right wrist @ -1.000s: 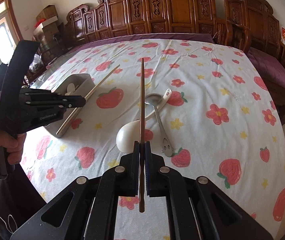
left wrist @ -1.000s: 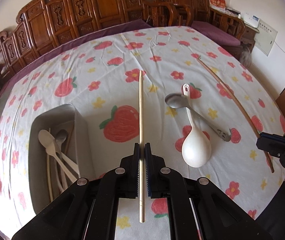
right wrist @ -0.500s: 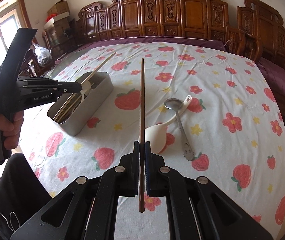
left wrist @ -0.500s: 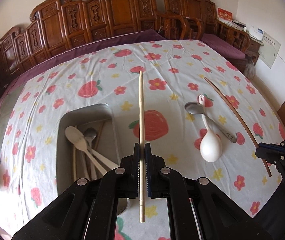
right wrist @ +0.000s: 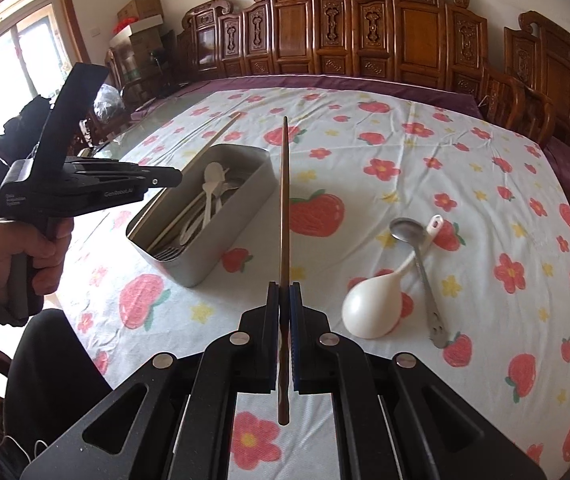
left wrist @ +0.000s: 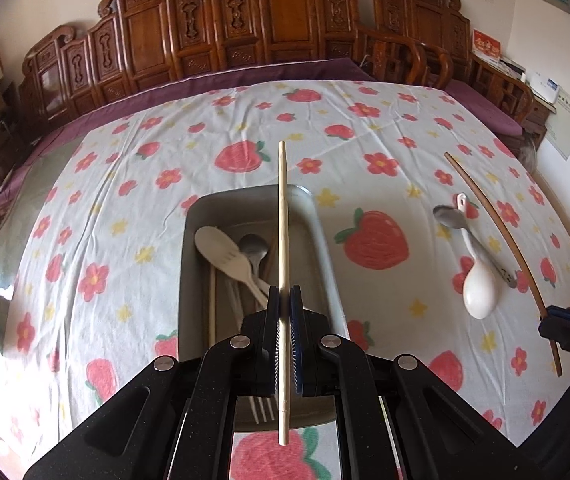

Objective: Organize utensils
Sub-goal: 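Lower the bamboo chopstick into the tray and open the left gripper while the right carries the brown chopstick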

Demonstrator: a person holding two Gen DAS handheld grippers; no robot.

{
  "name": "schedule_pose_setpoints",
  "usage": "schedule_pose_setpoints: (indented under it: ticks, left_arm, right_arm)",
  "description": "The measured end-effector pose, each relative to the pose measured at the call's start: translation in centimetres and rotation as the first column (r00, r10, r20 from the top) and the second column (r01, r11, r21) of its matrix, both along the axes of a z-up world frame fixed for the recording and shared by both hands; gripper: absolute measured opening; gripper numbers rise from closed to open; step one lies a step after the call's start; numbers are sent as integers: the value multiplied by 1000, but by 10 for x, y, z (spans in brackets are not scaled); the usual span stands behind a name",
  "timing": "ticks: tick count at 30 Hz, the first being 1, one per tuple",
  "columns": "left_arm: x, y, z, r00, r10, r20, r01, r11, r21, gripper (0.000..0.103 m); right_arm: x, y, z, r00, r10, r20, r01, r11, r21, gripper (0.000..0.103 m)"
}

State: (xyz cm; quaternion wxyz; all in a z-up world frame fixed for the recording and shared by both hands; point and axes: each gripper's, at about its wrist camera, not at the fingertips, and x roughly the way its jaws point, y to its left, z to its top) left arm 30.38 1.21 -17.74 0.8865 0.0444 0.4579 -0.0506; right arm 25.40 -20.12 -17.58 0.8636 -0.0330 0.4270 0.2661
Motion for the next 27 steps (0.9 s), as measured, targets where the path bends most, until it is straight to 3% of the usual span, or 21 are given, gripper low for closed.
schedule_pose_setpoints:
  ticks: [22,27]
  left_arm:
    - [7,35,-18,999,40,-10,-40,998,-49,5]
    - [-1,42,-15,1000,25,14,-24,999,-45,13]
  right_arm:
    - [12,57,-8,998,48,-31,-49,999,-23,6]
    - [19,73,-9,998,58,-37,-59,998,-25,6]
